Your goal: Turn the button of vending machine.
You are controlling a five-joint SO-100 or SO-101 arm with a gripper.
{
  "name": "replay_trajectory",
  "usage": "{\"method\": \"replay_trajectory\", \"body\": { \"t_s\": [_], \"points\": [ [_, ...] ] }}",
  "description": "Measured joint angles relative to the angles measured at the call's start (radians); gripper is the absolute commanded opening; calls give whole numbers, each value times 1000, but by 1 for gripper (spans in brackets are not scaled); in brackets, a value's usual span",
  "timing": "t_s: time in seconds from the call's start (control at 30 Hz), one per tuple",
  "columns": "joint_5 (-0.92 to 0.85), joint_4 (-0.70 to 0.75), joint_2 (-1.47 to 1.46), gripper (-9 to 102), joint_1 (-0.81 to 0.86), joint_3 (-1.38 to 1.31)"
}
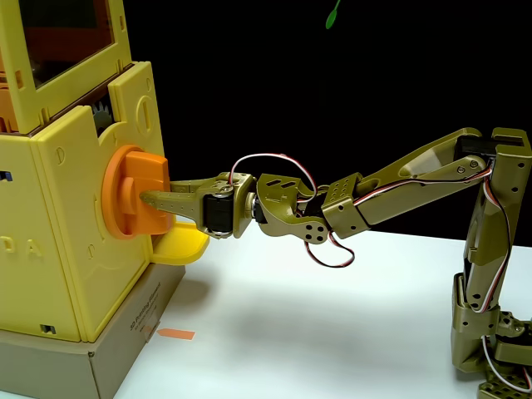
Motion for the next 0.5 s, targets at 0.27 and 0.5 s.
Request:
{"method": "replay_trajectory", "body": {
  "t_s": [0.27,0.5],
  "points": [
    [2,0,0,-1,0,0],
    [69,-5,0,-1,0,0]
  ]
}}
